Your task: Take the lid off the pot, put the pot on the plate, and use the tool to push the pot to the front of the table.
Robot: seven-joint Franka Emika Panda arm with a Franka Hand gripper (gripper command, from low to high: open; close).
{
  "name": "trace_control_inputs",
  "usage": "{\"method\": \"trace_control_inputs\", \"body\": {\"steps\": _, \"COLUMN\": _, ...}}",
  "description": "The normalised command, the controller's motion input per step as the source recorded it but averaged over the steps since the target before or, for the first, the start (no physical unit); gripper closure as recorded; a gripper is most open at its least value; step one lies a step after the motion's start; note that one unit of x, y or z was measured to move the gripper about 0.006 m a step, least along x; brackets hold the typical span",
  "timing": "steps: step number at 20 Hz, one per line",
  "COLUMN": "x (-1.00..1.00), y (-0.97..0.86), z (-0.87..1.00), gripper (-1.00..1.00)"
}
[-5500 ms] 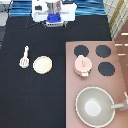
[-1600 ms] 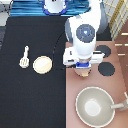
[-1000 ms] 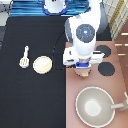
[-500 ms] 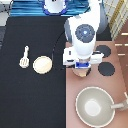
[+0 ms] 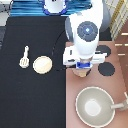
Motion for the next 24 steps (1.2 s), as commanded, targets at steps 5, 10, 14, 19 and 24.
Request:
{"method": "trace_control_inputs", "body": {"steps": 5, "x": -0.89, "y": 0.03, "z": 0.42, "gripper": 1.0}}
{"method": "trace_control_inputs", "body": {"steps": 10, "x": -0.99, "y": 0.02, "z": 0.16, "gripper": 1.0}}
{"method": "trace_control_inputs", "body": {"steps": 14, "x": -1.0, "y": 0.0, "z": 0.0, "gripper": 1.0}}
{"method": "trace_control_inputs", "body": {"steps": 19, "x": -1.0, "y": 0.0, "z": -0.17, "gripper": 1.0}}
{"method": "trace_control_inputs", "body": {"steps": 24, "x": -1.0, "y": -0.06, "z": -0.49, "gripper": 1.0}}
